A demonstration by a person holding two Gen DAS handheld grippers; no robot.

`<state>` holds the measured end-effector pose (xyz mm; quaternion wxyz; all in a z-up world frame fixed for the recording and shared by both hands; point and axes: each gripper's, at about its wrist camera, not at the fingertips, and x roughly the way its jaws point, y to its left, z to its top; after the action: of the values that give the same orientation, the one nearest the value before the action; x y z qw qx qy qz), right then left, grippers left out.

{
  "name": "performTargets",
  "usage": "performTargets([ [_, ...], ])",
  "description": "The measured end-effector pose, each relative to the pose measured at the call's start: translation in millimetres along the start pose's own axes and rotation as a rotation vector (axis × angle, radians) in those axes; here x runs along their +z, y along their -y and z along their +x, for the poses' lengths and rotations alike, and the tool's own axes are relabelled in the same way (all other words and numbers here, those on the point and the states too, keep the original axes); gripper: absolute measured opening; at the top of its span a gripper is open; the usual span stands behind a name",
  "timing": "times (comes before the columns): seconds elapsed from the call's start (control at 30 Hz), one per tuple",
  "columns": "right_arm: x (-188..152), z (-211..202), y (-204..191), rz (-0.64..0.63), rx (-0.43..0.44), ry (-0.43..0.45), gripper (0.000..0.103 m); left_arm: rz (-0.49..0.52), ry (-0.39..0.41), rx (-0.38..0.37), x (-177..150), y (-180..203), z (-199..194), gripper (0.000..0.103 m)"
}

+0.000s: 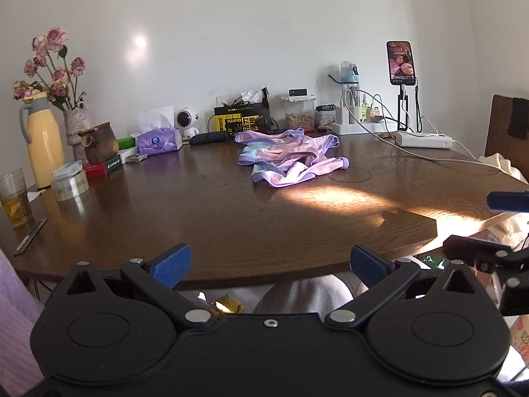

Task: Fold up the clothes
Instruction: 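Reach both tools to the crumpled pink garment and grasp its trim edges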

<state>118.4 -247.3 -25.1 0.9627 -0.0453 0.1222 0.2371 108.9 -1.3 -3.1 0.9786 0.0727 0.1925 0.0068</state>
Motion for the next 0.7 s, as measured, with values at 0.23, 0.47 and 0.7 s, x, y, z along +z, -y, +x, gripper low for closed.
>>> performTargets([
  [0.23, 24, 50, 17, -0.107, -0.022, -0.062, 0.100, 0.068, -0.005, -0.071, 30, -7, 48, 0.103],
  [0.47, 44, 93, 41, -0.086, -0.024, -0.092, 0.100, 0.130, -0.146, -0.171, 69, -32, 137, 0.100],
  [0.7, 54, 125, 66, -0.008, 0.021, -0.092, 0.100, 0.169, -0.241, -0.310, 99, -38, 212, 0.041],
])
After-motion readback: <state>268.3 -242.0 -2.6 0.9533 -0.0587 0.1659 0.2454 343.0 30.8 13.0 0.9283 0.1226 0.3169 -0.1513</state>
